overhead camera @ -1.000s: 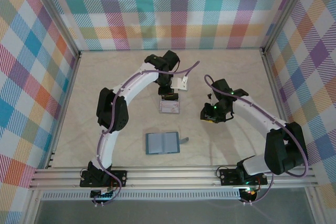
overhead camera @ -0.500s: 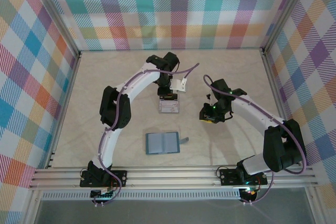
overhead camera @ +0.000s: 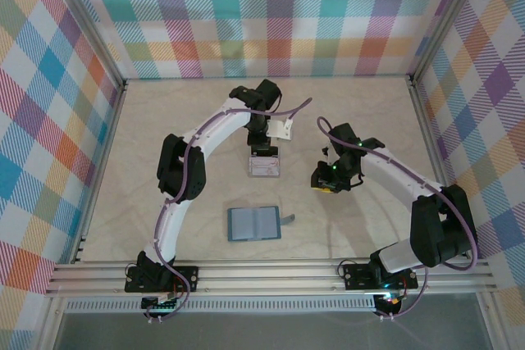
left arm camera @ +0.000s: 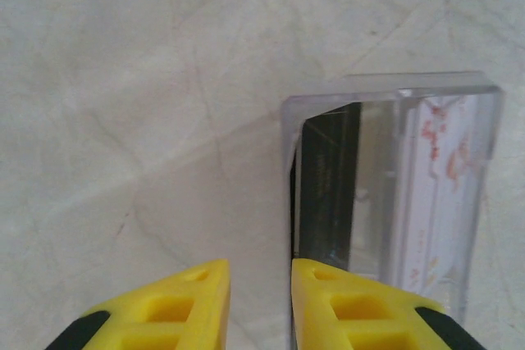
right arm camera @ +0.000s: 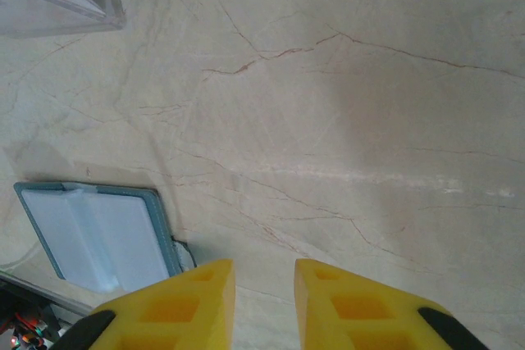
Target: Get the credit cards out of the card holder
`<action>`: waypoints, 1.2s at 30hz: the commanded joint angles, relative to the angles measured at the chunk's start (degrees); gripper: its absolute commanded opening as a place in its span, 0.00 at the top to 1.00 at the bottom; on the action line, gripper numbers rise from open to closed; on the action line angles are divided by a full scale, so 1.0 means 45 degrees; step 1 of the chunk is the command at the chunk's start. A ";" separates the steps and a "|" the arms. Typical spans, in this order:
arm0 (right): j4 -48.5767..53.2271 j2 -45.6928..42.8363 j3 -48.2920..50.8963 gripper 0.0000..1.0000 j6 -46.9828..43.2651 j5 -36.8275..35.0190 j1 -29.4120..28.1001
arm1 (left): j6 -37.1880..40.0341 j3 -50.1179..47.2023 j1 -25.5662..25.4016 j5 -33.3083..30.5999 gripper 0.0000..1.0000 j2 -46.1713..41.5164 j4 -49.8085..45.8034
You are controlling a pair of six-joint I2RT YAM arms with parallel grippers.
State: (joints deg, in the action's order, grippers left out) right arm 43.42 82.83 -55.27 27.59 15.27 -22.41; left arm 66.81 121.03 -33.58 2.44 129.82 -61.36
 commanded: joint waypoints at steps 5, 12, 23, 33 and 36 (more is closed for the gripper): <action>0.0159 -0.0047 -0.0422 0.72 0.0000 0.0202 0.0079 | -0.0651 0.0615 0.0076 0.0603 0.73 -0.0512 -0.0057; 0.0328 0.0011 -0.0501 0.53 -0.0470 -0.1715 0.0118 | -0.3493 -0.0729 0.0080 0.0904 0.62 -0.2268 0.1527; -0.1464 -0.0091 -0.0456 0.00 -0.1697 -0.5515 0.0970 | -0.8046 -0.8468 0.0374 -0.0795 0.00 -0.6959 0.6242; -0.6755 0.0149 0.1651 0.00 -0.4330 -0.7353 0.2401 | -1.2573 -1.5795 0.3472 -0.3867 0.00 -1.1140 1.1496; -0.9332 0.0278 0.2736 0.00 -0.4936 -0.6346 0.3261 | -1.3654 -1.7683 0.4400 -0.4802 0.00 -1.1763 1.3606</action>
State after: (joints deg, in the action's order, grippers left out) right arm 15.20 83.09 -45.65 10.52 -15.14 -10.20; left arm 13.41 46.22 -16.27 -13.74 79.42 -12.67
